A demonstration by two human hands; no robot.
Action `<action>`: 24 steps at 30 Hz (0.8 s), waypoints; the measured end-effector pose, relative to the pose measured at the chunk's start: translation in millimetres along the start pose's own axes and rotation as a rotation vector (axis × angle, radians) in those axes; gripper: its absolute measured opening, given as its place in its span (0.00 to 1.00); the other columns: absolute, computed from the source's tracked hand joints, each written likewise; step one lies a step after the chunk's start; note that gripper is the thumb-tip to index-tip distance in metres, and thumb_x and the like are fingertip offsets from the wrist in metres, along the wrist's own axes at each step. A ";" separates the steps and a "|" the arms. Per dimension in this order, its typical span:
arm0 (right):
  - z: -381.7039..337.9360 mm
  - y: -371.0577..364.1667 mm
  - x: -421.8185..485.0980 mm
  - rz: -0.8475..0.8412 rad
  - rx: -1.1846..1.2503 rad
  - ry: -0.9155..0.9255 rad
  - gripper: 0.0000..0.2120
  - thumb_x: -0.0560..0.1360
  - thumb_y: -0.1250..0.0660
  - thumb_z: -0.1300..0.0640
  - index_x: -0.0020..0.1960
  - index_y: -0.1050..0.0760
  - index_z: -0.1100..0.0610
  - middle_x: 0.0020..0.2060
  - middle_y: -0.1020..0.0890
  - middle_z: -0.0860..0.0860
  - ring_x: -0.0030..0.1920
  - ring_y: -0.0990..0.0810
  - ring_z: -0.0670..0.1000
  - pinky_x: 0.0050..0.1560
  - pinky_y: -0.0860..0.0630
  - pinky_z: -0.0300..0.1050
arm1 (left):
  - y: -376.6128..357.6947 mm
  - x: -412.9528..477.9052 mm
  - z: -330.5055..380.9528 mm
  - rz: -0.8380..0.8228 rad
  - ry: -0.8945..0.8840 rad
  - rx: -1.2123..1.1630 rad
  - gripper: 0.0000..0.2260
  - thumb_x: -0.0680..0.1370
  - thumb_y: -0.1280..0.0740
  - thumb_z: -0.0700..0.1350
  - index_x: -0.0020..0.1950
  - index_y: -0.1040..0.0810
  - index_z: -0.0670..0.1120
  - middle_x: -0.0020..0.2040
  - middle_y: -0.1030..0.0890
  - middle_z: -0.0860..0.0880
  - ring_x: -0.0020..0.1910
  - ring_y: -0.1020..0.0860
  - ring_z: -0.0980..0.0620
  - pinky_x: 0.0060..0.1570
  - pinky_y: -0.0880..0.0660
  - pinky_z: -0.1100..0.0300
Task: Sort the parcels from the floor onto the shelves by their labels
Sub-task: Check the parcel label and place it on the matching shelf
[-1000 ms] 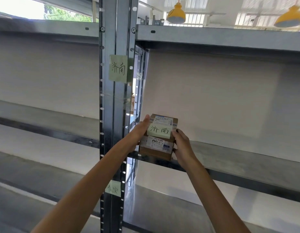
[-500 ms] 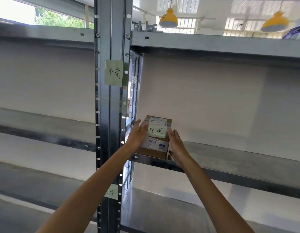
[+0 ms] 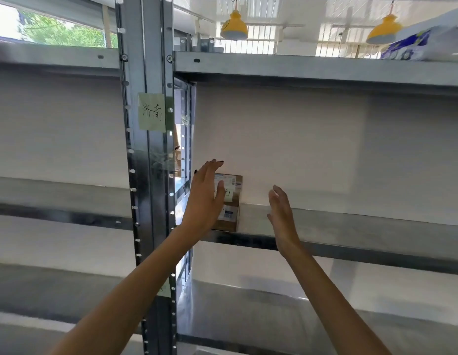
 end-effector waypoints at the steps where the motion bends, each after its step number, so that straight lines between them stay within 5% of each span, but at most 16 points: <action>1: -2.5 6.3 -3.4 0.013 0.003 0.013 0.22 0.80 0.46 0.47 0.73 0.40 0.49 0.73 0.37 0.49 0.71 0.36 0.49 0.72 0.37 0.50 | -3.9 -3.4 5.6 -0.006 -0.006 0.006 0.18 0.81 0.45 0.48 0.71 0.39 0.55 0.73 0.36 0.51 0.72 0.35 0.49 0.68 0.32 0.44; 7: -6.4 47.4 -23.4 0.058 -0.016 0.059 0.18 0.80 0.45 0.48 0.70 0.36 0.46 0.70 0.32 0.47 0.67 0.33 0.46 0.67 0.35 0.44 | -34.2 -32.0 42.1 -0.061 -0.025 0.073 0.19 0.81 0.44 0.48 0.72 0.39 0.51 0.73 0.34 0.48 0.72 0.36 0.47 0.73 0.40 0.45; 15: -4.4 133.5 -50.2 0.123 -0.100 0.088 0.18 0.80 0.47 0.44 0.69 0.35 0.44 0.68 0.28 0.47 0.68 0.31 0.48 0.65 0.35 0.41 | -93.3 -63.6 109.9 -0.218 -0.112 0.078 0.26 0.81 0.49 0.55 0.77 0.52 0.52 0.78 0.52 0.55 0.76 0.56 0.58 0.74 0.62 0.55; 24: -16.0 289.5 -102.4 0.235 -0.212 0.073 0.24 0.80 0.49 0.44 0.74 0.41 0.46 0.73 0.34 0.47 0.72 0.36 0.47 0.66 0.42 0.37 | -208.5 -106.4 223.3 -0.324 -0.122 -0.314 0.25 0.81 0.45 0.51 0.77 0.49 0.52 0.77 0.50 0.59 0.75 0.45 0.59 0.75 0.46 0.48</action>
Point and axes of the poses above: each hand's wrist, its own x-axis towards the middle knuckle, its own y-axis out of the back of the hand, z = x × y, the point moved 7 cm from there along x, towards the middle knuckle
